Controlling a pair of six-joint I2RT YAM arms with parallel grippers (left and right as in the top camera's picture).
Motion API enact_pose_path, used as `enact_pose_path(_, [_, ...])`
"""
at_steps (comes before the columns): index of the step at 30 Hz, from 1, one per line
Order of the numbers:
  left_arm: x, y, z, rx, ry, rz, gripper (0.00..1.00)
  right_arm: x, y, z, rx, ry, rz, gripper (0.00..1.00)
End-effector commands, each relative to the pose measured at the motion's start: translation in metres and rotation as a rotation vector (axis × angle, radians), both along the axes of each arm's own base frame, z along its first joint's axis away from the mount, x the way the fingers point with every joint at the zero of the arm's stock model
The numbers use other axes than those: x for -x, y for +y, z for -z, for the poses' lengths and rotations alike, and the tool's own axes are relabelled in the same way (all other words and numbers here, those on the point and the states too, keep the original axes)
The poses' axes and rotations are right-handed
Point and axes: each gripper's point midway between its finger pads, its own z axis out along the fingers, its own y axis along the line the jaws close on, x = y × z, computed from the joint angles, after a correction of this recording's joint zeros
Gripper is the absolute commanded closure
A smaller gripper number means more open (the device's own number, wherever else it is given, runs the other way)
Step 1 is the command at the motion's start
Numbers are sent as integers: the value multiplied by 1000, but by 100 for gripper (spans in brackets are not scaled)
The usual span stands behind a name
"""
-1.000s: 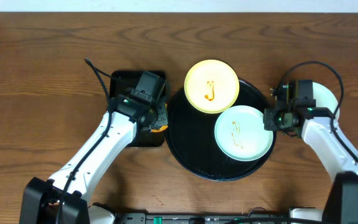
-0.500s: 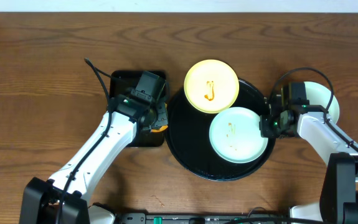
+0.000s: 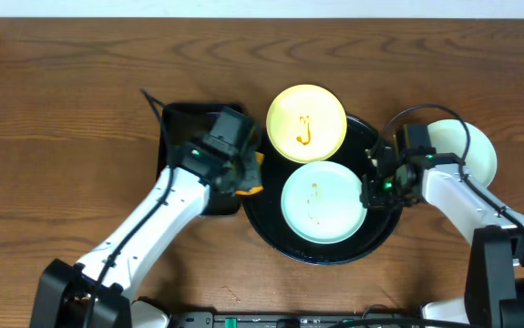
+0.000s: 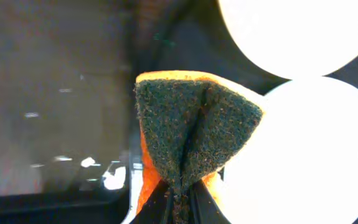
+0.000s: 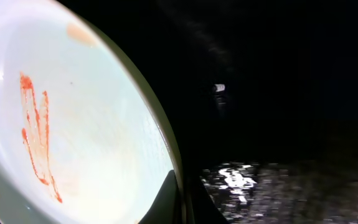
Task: Clean dirty plates on tray and stack at the side
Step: 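Scrub the held green plate with the sponge in the left gripper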
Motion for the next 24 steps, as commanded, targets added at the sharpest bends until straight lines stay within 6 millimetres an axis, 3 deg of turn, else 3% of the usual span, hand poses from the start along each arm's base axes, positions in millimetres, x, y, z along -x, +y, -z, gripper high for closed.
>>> enact_pose_path(1, [11,-23,2,19,-1,66,92,2,14,-2,-28,26,14,99])
enact_pose_path(5, [19,-47,11,39,13,83,92,4,18,-1,-22,33,14,99])
enact_pose_path(17, [53,-107,65,19,94,187,92,6,20,-1,-20,40,7,99])
enact_pose_path(24, [75,-126,83,-7,115,264,92,6,21,-1,-20,39,4,99])
